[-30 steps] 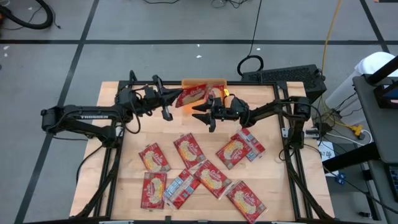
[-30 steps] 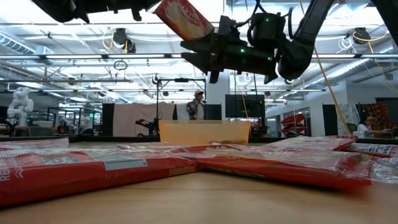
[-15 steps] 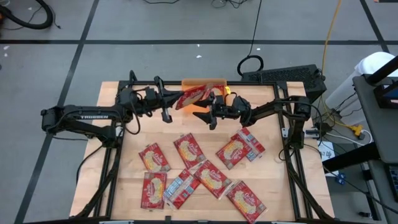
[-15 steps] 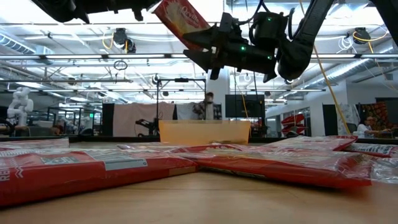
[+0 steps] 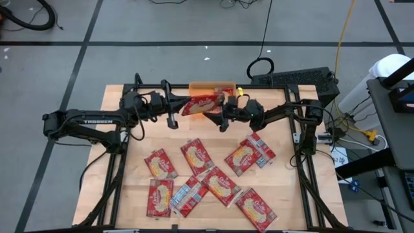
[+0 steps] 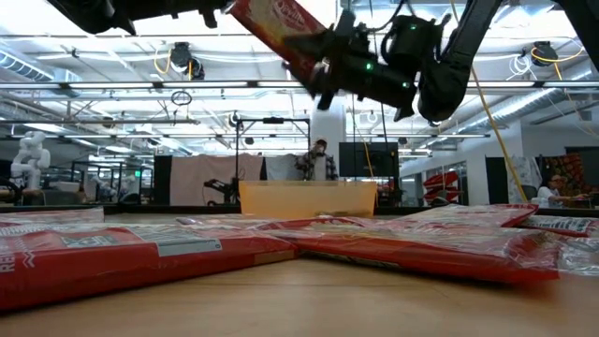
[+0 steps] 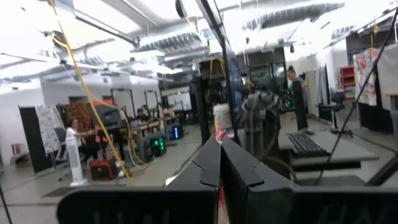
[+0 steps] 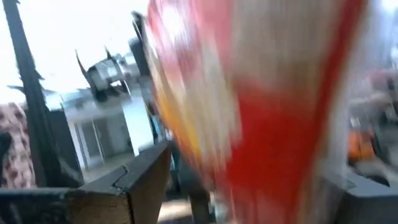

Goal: Sort popcorn bags into baskets
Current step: Put the popcorn pack into the orange bin

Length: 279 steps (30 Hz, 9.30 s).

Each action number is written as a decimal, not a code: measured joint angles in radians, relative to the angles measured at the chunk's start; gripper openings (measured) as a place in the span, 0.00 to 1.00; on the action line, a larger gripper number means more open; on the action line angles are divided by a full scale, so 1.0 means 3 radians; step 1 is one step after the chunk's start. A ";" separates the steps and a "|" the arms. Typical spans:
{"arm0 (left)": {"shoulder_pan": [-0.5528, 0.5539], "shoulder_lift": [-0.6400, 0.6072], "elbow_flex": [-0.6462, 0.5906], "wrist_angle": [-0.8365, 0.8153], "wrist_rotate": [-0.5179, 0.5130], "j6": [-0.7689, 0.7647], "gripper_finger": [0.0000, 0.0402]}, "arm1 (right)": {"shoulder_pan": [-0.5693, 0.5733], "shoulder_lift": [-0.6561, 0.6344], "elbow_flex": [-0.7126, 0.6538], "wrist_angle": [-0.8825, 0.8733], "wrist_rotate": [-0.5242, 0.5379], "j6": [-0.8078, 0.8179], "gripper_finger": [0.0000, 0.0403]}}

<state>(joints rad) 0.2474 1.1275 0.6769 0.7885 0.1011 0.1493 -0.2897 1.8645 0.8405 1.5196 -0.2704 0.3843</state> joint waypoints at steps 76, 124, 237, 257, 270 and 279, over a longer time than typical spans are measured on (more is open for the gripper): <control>0.0412 0.0744 0.0423 -0.1665 0.0997 -0.0294 0.04 | 0.0154 -0.1303 0.0351 -0.4550 0.0494 -0.1012 0.46; 0.0309 0.1378 -0.0374 0.1987 0.0410 -0.0563 0.30 | 0.0051 -0.1270 -0.0172 -0.2009 0.0627 -0.0946 0.04; 0.1496 0.1940 0.0181 -0.0621 -0.0076 -0.0619 0.55 | -0.0458 -0.2468 -0.0916 -0.3522 0.0579 -0.1232 0.50; 0.0537 0.0958 0.0209 -0.1993 -0.0077 -0.0556 0.27 | 0.0029 -0.1960 -0.0911 -0.3689 0.0719 -0.1061 0.50; -0.0682 0.0705 -0.0725 -0.1604 -0.0357 -0.1297 0.37 | 0.0585 -0.1826 -0.0911 -0.3639 0.0752 -0.0849 0.50; -0.1081 0.0707 -0.1060 -0.1641 -0.0829 -0.1764 0.69 | 0.0921 -0.1504 -0.0913 -0.3464 0.0901 -0.0736 0.50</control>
<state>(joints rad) -0.0768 1.3396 0.3589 0.2963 -0.1475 -0.3799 -0.0134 1.4133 0.5667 0.4806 -0.0002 0.1634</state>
